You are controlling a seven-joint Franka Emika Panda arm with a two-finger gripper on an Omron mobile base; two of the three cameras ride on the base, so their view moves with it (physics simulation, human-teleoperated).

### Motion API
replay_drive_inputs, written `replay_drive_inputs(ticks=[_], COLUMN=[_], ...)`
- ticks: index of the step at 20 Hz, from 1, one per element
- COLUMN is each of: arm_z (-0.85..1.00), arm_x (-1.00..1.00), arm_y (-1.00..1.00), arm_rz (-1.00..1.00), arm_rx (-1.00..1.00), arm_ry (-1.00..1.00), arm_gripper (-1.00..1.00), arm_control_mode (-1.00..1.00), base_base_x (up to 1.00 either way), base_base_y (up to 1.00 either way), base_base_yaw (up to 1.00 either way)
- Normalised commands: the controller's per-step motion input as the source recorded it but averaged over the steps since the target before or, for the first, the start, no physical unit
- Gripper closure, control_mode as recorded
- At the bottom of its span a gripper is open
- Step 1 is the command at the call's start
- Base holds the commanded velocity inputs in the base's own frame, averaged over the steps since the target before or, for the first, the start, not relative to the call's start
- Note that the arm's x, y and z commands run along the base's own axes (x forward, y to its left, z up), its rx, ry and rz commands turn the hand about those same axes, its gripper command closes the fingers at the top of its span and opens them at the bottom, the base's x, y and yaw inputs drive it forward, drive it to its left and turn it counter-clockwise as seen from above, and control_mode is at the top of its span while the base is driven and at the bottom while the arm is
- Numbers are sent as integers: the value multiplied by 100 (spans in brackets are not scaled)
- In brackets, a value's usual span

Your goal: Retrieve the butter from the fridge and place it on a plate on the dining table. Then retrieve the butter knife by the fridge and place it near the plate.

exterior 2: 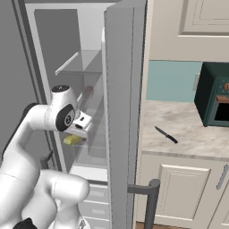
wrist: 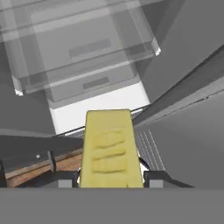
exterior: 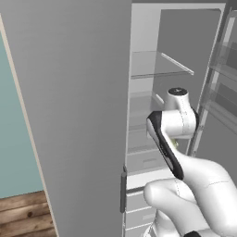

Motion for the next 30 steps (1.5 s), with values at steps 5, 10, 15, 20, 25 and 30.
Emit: replay_drive_inputs(ticks=[5, 10, 15, 20, 25, 30], arm_z=[37, 52, 33, 0, 0, 0], arm_x=[-82, -52, -31, -38, -3, 0], arm_y=[5, 0, 2, 15, 4, 0], arm_rz=[2, 10, 9, 4, 0, 0], arm_rx=[0, 0, 1, 8, 1, 0], arm_ry=[10, 0, 0, -3, 0, 0], arm_gripper=[100, 100, 100, 100, 100, 100], arm_control_mode=[-100, -100, -100, -100, -100, -100], base_base_x=[0, 0, 0, 0, 0, 0], base_base_y=[0, 0, 0, 0, 0, 0], base_base_yaw=[0, 0, 0, 0, 0, 0])
